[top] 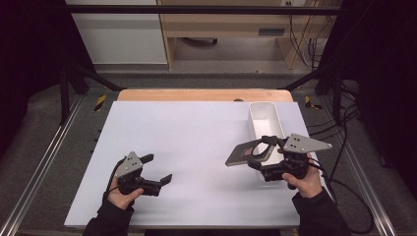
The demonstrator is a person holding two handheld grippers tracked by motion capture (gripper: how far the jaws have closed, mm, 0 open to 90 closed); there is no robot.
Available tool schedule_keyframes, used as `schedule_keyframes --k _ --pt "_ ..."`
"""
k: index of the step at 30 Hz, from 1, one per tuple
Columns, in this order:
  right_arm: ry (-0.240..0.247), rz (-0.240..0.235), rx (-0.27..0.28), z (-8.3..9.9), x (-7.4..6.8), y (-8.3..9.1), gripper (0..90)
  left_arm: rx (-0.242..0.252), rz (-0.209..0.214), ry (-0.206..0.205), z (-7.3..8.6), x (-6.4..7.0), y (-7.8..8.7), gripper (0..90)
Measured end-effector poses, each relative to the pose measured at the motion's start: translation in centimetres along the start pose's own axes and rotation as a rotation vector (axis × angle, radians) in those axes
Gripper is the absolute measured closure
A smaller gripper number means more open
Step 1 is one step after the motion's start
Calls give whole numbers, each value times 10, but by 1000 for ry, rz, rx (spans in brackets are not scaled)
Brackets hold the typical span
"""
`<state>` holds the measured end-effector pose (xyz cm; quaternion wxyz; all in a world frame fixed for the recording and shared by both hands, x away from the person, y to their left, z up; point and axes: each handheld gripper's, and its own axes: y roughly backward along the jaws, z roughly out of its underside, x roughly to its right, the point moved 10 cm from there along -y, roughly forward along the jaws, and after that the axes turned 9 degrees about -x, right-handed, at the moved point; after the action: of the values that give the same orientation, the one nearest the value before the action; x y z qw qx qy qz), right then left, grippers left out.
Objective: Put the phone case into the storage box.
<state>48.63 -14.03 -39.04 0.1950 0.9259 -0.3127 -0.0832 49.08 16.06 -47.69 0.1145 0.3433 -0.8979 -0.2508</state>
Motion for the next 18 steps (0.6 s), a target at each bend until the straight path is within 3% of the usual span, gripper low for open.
schedule_keyframes --k 18 --pt "-35 111 -1 -19 17 7 118 1 -47 22 14 -17 10 3"
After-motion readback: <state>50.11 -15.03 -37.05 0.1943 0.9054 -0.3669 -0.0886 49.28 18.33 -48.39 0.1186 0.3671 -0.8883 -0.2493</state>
